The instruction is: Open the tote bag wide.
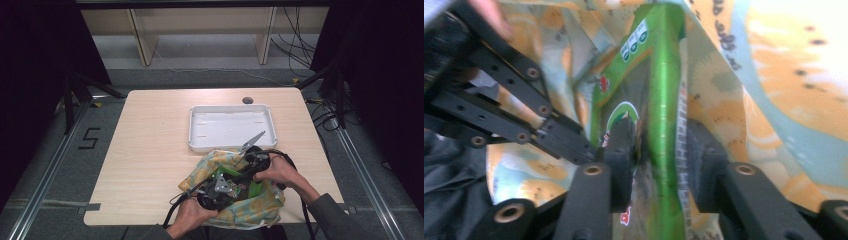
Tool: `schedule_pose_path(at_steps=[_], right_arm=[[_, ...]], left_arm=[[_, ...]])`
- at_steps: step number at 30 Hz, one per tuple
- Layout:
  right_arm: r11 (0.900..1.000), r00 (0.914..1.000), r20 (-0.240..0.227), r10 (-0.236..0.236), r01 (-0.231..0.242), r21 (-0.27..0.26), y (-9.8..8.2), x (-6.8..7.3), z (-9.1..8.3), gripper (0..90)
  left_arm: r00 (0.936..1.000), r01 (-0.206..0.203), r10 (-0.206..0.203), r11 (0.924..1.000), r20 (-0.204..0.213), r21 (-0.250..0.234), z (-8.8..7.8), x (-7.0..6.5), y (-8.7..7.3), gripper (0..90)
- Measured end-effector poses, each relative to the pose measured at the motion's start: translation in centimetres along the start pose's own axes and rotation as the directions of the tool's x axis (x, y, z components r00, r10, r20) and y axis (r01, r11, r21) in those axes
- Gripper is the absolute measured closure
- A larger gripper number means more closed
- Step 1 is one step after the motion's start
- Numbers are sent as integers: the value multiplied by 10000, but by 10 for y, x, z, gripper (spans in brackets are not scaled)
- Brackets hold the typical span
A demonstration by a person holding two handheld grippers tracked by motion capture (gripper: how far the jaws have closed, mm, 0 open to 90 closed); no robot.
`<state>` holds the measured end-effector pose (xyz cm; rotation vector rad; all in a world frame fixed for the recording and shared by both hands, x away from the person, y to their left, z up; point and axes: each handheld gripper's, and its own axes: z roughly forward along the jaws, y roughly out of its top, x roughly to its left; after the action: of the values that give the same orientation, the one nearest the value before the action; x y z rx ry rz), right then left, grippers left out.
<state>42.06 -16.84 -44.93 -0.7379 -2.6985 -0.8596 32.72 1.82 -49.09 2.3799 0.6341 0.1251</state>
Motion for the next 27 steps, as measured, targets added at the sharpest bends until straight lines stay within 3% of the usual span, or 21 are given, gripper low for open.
schedule_pose_path(at_steps=[1,2,3,4,7,9,13,17,19,20,21,22,24,27], right_arm=[[9998,9999,-102,-127,125,-132,0,-1,0,735],[9991,9994,-122,-317,313,-277,0,-1,0,746],[9999,9995,-302,-30,25,-168,0,1,-2,753],[9992,9989,-383,-270,259,-290,0,0,-2,757],[9993,9997,-115,-218,215,-304,0,4,-4,760],[9989,9994,-115,-339,335,-338,0,4,-5,761],[9993,9993,-294,-215,206,-296,-1,6,-7,762],[9989,9995,121,-278,282,-377,-4,7,-12,763],[9987,9995,101,-284,288,-417,-5,8,-14,762],[9972,9984,129,-544,550,-504,-5,7,-14,763],[9961,9979,141,-639,646,-600,-5,7,-14,763],[9961,9980,158,-614,623,-631,-6,7,-15,763],[9957,9974,250,-682,697,-611,-6,7,-16,762],[9959,9974,256,-676,690,-586,-6,9,-17,763]], left_arm=[[9994,-348,348,9994,42,87,-2,2,1,879],[9990,-437,436,9989,83,153,-5,2,2,868],[9994,-327,326,9994,112,65,-7,1,3,856],[9992,-372,371,9993,163,46,-12,0,5,845],[9979,-624,629,9977,154,-263,-25,-1,8,776],[9996,-261,269,9976,111,-647,-33,-4,9,725],[9994,-179,143,9935,-329,-1123,-57,-2,9,643],[9980,16,-105,9898,-621,-1428,-76,4,8,594],[9963,137,-263,9883,-815,-1519,-84,8,6,572],[9942,254,-412,9876,-996,-1547,-88,10,4,559],[9934,-49,-145,9857,-1140,-1684,-91,15,4,548],[9940,-18,-175,9844,-1076,-1761,-92,16,3,538],[9900,460,-698,9811,-1226,-1878,-99,19,1,520],[9850,624,-931,9770,-1450,-2037,-107,23,-1,517]])
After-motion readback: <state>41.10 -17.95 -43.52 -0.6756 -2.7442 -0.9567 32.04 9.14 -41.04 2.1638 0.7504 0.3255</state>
